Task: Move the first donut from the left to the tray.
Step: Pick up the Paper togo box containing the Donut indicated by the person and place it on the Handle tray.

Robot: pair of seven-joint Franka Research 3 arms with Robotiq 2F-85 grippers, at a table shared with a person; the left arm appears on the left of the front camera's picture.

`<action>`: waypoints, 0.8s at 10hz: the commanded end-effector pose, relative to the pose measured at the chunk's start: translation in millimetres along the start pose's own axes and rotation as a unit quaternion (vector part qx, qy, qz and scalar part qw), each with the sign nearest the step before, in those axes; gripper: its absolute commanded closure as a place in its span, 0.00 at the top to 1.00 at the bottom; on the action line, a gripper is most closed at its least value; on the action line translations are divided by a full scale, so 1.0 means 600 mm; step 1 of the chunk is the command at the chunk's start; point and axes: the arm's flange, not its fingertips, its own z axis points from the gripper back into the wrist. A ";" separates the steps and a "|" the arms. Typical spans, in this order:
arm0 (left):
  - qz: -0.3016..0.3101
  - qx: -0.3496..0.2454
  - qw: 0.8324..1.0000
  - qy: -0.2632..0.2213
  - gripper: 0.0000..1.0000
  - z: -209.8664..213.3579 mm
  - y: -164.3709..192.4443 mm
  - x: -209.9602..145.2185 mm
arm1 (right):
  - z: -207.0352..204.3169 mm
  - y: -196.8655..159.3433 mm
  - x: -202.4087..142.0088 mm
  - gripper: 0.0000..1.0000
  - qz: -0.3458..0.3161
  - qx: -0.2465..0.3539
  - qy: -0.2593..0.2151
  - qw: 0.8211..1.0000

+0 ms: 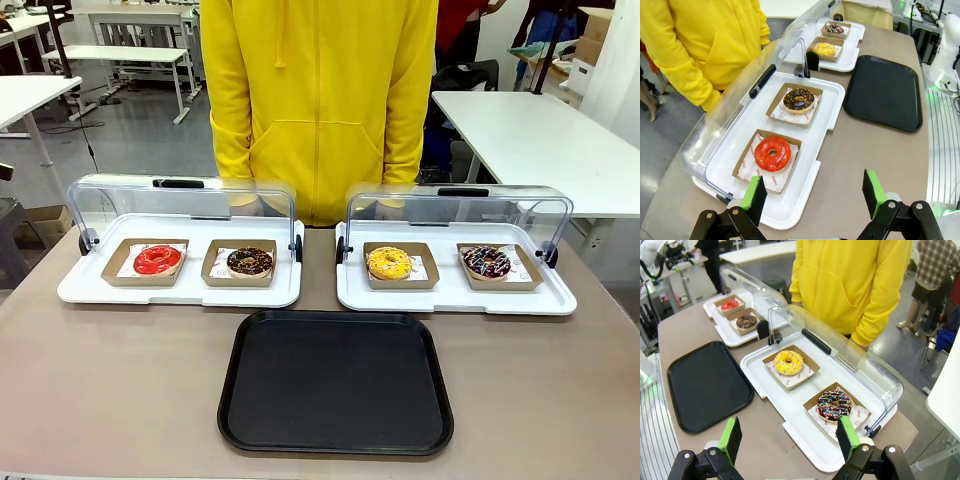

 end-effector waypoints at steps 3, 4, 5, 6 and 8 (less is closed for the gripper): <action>-0.006 -0.001 1.000 -0.003 1.00 0.002 -0.001 0.002 | -0.002 -0.005 0.003 1.00 0.011 0.000 -0.015 1.000; -0.006 -0.001 1.000 -0.003 1.00 0.002 -0.001 0.002 | -0.002 -0.005 0.003 1.00 0.011 0.000 -0.015 1.000; -0.006 -0.001 1.000 -0.003 1.00 0.002 -0.001 0.002 | -0.002 -0.005 0.003 1.00 0.011 0.000 -0.015 1.000; -0.006 -0.001 1.000 -0.003 1.00 0.002 -0.001 0.002 | -0.002 -0.005 0.003 1.00 0.011 0.000 -0.015 1.000; -0.006 -0.001 1.000 -0.003 1.00 0.002 -0.001 0.002 | -0.002 -0.005 0.003 1.00 0.011 0.000 -0.015 1.000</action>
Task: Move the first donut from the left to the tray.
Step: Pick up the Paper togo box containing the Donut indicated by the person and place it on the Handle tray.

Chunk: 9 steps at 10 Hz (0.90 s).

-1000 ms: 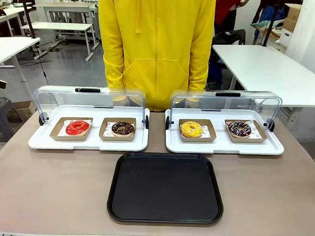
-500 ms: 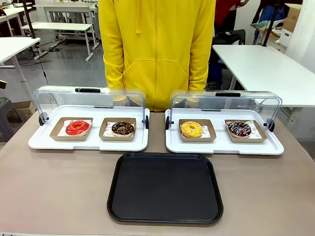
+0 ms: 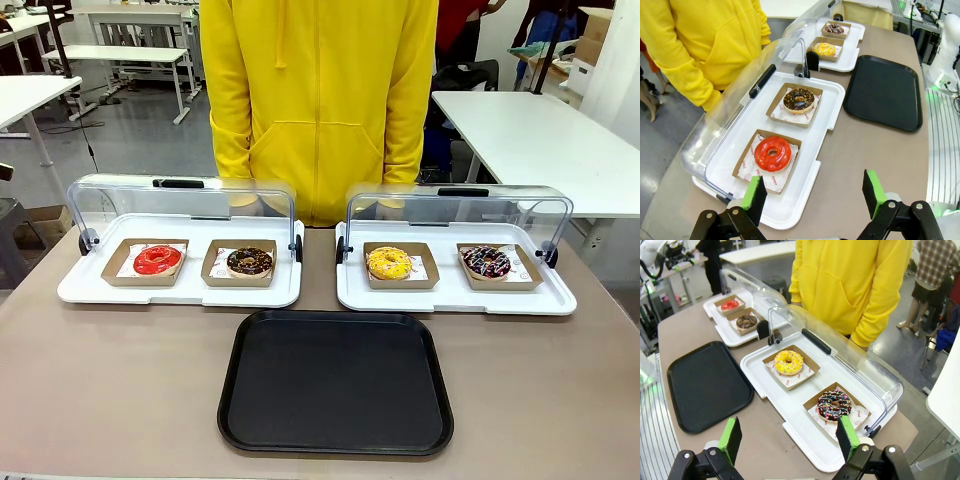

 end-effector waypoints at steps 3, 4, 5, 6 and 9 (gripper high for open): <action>-0.006 -0.001 1.000 -0.003 1.00 0.002 -0.001 0.002 | -0.002 -0.005 0.003 1.00 0.011 0.000 -0.015 1.000; -0.006 -0.001 1.000 -0.003 1.00 0.002 -0.001 0.002 | -0.002 -0.005 0.003 1.00 0.011 0.000 -0.015 1.000; -0.006 -0.001 1.000 -0.003 1.00 0.002 -0.001 0.002 | -0.002 -0.005 0.003 1.00 0.011 0.000 -0.015 1.000; -0.006 -0.001 1.000 -0.003 1.00 0.002 -0.001 0.002 | -0.002 -0.005 0.003 1.00 0.011 0.000 -0.015 1.000; -0.006 -0.001 1.000 -0.003 1.00 0.002 -0.001 0.002 | -0.002 -0.005 0.003 1.00 0.011 0.000 -0.015 1.000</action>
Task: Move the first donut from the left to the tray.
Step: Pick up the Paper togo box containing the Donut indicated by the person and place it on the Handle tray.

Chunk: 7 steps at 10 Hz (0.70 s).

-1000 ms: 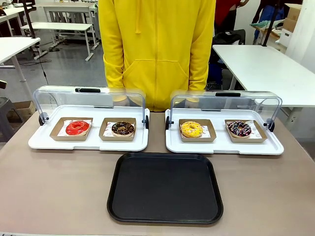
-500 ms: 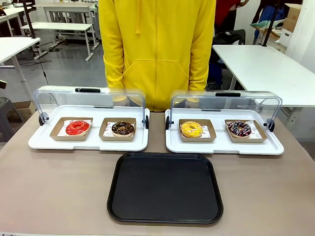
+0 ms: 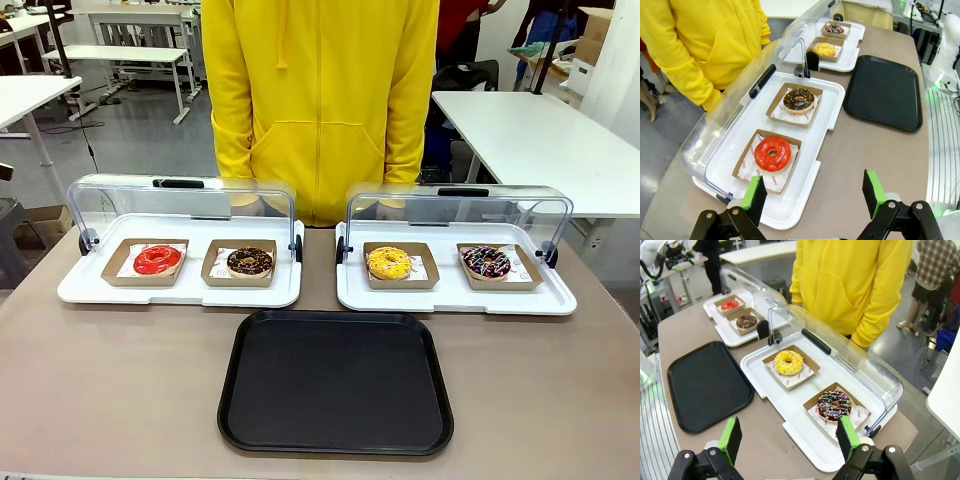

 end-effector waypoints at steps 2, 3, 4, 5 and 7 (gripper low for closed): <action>-0.006 -0.001 1.000 -0.003 1.00 0.002 -0.001 0.002 | -0.002 -0.005 0.003 1.00 0.011 0.000 -0.015 1.000; -0.006 -0.001 1.000 -0.003 1.00 0.002 -0.001 0.002 | -0.002 -0.005 0.003 1.00 0.011 0.000 -0.015 1.000; -0.006 -0.001 1.000 -0.003 1.00 0.002 -0.001 0.002 | -0.002 -0.005 0.003 1.00 0.011 0.000 -0.015 1.000; -0.006 -0.001 1.000 -0.003 1.00 0.002 -0.001 0.002 | -0.002 -0.005 0.003 1.00 0.011 0.000 -0.015 1.000; -0.006 -0.001 1.000 -0.003 1.00 0.002 -0.001 0.002 | -0.002 -0.005 0.003 1.00 0.011 0.000 -0.015 1.000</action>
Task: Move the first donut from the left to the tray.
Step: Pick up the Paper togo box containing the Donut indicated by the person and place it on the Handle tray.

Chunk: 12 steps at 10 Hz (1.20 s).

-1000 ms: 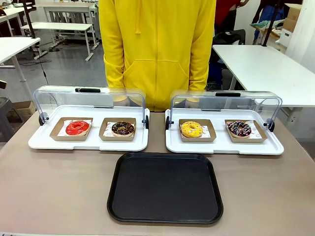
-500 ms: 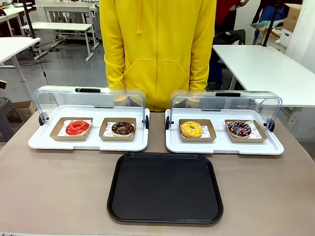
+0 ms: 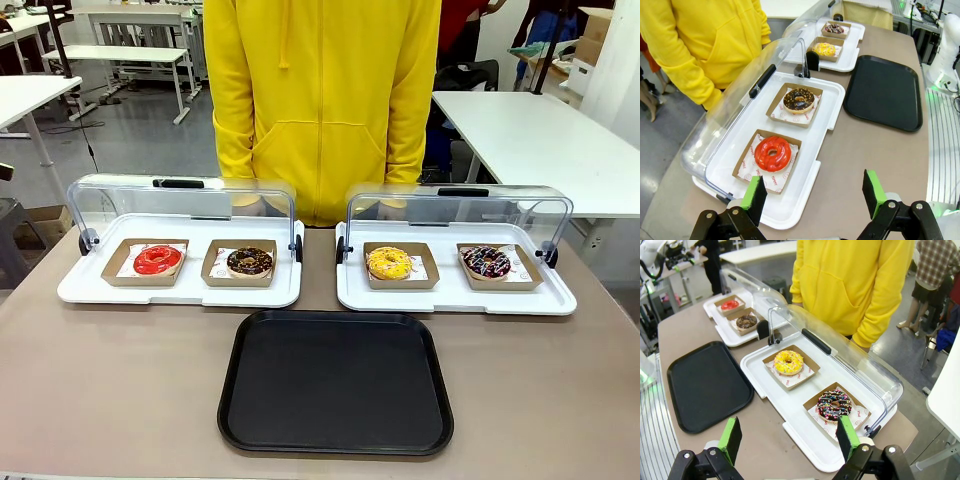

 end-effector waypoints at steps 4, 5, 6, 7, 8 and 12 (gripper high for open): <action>-0.006 -0.001 1.000 -0.003 1.00 0.002 -0.001 0.002 | -0.002 -0.005 0.003 1.00 0.011 0.000 -0.015 1.000; -0.006 -0.001 1.000 -0.003 1.00 0.002 -0.001 0.002 | -0.002 -0.005 0.003 1.00 0.011 0.000 -0.015 1.000; -0.006 -0.001 1.000 -0.003 1.00 0.002 -0.001 0.002 | -0.002 -0.005 0.003 1.00 0.011 0.000 -0.015 1.000; -0.006 -0.001 1.000 -0.003 1.00 0.002 -0.001 0.002 | -0.002 -0.005 0.003 1.00 0.011 0.000 -0.015 1.000; -0.006 -0.001 1.000 -0.003 1.00 0.002 -0.001 0.002 | -0.002 -0.005 0.003 1.00 0.011 0.000 -0.015 1.000; -0.006 -0.001 1.000 -0.003 1.00 0.002 -0.001 0.002 | -0.002 -0.005 0.003 1.00 0.011 0.000 -0.015 1.000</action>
